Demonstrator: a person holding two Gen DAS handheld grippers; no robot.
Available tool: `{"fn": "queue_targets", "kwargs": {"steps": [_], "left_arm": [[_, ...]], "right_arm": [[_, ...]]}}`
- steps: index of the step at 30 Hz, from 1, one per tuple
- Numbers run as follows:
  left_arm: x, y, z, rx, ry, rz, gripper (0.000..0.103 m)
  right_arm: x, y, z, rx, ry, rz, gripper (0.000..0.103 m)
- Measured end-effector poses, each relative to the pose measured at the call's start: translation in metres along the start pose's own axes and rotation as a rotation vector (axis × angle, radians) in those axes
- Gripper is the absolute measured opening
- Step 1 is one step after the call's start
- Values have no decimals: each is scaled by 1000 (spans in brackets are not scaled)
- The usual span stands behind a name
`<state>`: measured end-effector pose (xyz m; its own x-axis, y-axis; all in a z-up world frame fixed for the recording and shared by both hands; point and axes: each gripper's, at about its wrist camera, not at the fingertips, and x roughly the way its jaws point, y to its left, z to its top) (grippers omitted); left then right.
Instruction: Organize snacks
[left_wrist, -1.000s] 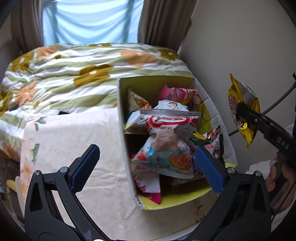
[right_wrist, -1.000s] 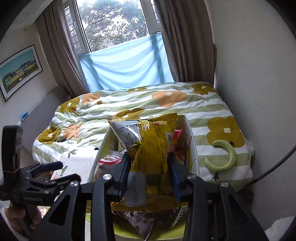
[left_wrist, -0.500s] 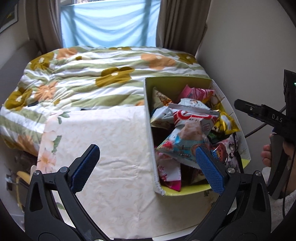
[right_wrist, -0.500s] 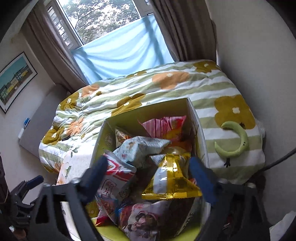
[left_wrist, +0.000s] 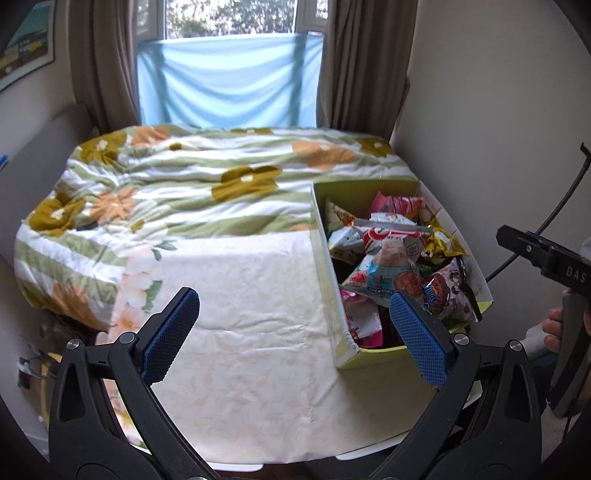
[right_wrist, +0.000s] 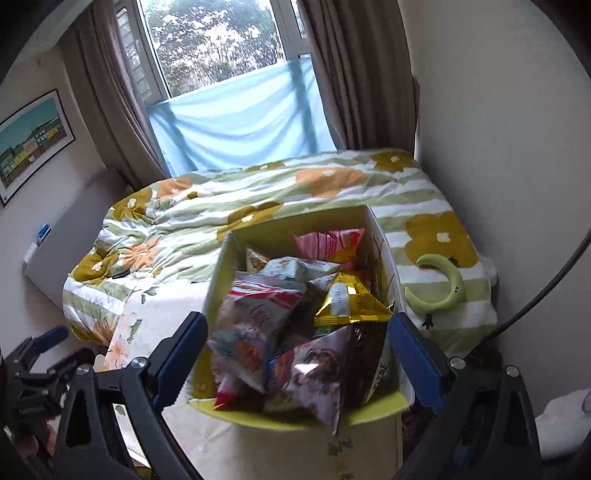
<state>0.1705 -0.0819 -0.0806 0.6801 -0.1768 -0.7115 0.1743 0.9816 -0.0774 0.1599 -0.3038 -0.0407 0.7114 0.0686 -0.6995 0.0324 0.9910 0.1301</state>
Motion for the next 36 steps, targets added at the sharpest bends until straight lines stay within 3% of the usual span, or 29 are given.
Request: {"fn": "queue_targets", "kwargs": {"steps": [8, 16, 22, 36], "left_arm": [[-83, 15, -24, 26, -128, 75, 102], [-136, 20, -58, 33, -198, 154, 102], [-150, 19, -69, 51, -217, 155, 102], [-149, 15, -72, 50, -218, 142, 102]], "right_arm": [[-85, 60, -37, -70, -115, -38, 97], [-105, 95, -73, -126, -118, -89, 97], [-114, 96, -91, -100, -125, -109, 97], [-118, 97, -93, -88, -141, -112, 97]]}}
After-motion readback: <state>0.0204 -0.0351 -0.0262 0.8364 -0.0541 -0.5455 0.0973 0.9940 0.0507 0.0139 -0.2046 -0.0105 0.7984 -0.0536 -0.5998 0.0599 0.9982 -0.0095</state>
